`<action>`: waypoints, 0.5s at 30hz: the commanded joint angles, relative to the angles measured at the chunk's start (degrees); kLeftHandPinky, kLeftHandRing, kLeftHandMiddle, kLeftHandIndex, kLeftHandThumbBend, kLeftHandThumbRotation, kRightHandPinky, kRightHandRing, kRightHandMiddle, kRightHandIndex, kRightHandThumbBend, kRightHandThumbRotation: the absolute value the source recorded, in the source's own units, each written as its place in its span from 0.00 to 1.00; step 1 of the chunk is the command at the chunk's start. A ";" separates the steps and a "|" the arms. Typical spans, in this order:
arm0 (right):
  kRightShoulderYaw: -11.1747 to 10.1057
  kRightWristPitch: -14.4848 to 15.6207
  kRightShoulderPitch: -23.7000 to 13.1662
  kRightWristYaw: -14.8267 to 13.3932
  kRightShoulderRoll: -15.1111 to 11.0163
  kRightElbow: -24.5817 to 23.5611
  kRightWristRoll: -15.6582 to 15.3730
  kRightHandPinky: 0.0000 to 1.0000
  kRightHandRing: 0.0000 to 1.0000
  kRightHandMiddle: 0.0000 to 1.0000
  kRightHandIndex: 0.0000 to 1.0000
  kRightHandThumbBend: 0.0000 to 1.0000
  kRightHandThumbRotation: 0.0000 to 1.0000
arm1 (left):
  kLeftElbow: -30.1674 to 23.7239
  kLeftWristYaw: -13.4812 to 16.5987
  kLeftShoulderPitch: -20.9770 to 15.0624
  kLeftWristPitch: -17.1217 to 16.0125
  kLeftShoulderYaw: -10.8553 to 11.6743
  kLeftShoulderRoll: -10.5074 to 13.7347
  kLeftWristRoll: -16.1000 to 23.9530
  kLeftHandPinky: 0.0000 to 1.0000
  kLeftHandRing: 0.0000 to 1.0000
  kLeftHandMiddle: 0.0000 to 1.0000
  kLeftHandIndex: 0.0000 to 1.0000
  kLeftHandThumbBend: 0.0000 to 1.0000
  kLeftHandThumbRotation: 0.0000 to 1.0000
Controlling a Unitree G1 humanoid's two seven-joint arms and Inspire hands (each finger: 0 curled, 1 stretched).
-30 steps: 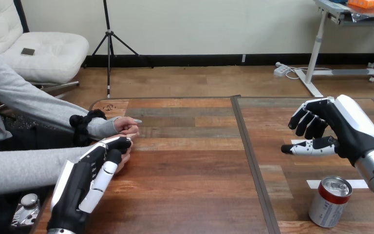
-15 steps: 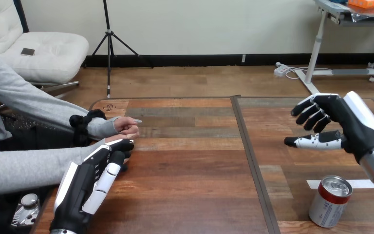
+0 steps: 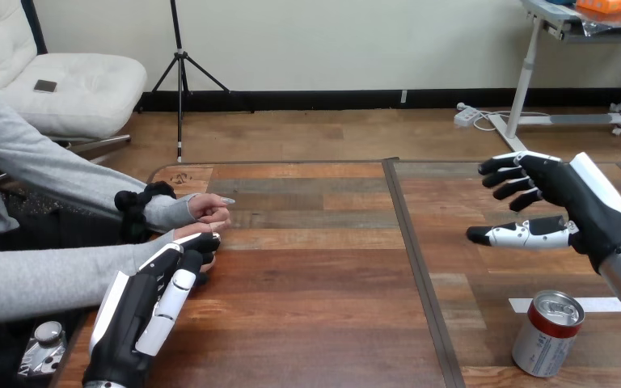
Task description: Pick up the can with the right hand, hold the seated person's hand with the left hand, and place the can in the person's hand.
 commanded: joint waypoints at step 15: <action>-2.88 -2.02 2.18 2.27 -0.07 -5.09 4.04 0.79 0.85 0.86 0.87 1.00 0.74 | 0.37 0.37 -3.74 -0.11 -0.34 0.79 -1.31 0.76 0.82 0.80 0.75 0.49 1.00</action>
